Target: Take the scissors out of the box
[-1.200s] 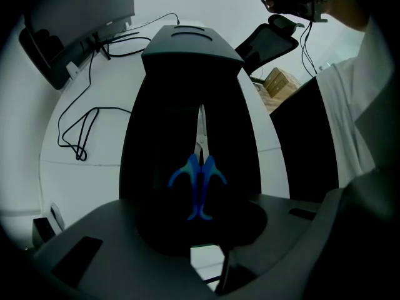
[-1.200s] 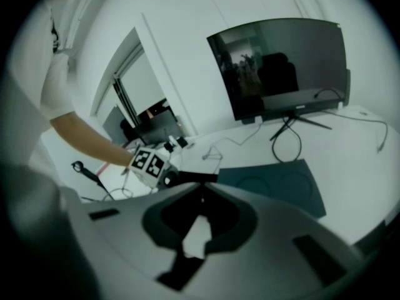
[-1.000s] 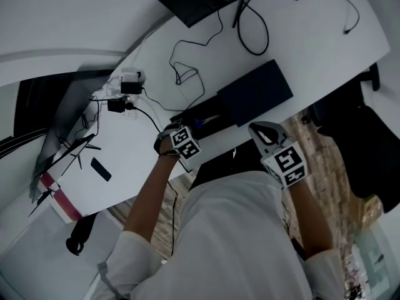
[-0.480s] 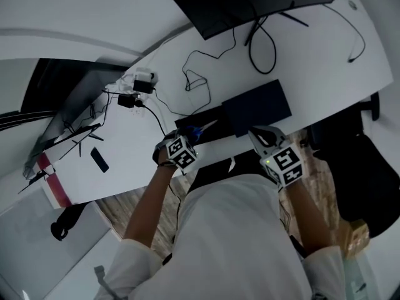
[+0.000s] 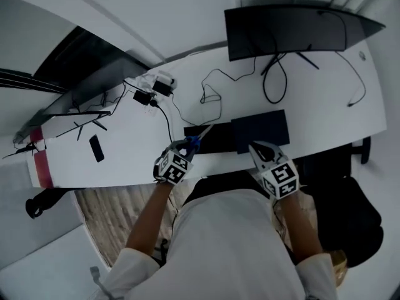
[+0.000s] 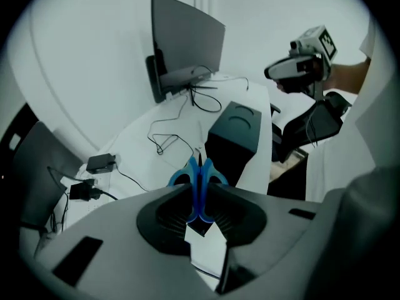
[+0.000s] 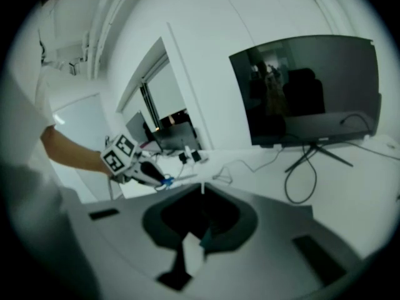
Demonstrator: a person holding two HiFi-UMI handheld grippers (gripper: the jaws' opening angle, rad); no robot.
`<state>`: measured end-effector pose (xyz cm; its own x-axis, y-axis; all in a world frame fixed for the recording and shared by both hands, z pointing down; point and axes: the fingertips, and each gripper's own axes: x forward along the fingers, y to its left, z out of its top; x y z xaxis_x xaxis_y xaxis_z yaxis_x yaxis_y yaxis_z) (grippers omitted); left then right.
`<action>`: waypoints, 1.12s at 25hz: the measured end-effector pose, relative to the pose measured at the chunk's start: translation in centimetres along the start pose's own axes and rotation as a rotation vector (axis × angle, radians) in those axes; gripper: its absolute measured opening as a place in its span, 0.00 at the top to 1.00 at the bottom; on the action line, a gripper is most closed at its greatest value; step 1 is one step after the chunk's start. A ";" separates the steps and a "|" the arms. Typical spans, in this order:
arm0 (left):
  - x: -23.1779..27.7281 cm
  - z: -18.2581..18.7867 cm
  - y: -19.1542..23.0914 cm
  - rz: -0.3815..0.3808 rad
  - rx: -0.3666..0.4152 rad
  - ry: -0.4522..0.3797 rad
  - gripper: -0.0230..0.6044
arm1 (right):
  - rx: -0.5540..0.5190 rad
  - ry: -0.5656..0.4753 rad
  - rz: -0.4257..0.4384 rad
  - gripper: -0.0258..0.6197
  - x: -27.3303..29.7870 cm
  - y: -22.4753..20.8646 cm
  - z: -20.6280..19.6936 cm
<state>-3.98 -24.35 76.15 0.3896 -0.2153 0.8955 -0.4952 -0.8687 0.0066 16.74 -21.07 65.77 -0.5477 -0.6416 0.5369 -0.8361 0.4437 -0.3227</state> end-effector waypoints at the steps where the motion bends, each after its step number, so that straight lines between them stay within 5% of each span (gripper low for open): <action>1: -1.1 0.5 0.2 0.015 -0.036 -0.037 0.79 | -0.001 -0.010 -0.005 0.91 -0.2 0.2 0.3; 9: -10.5 3.6 2.1 0.087 -0.229 -0.319 0.79 | -0.034 -0.080 -0.061 0.91 -1.9 2.4 3.5; 28: -27.3 6.9 6.9 0.169 -0.337 -0.775 0.79 | -0.202 -0.264 -0.156 0.91 -6.8 10.7 12.9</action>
<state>-12.69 -27.53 48.73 0.6492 -0.6799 0.3410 -0.7505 -0.6454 0.1419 11.13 -20.05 48.57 -0.4250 -0.8393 0.3390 -0.9018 0.4251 -0.0780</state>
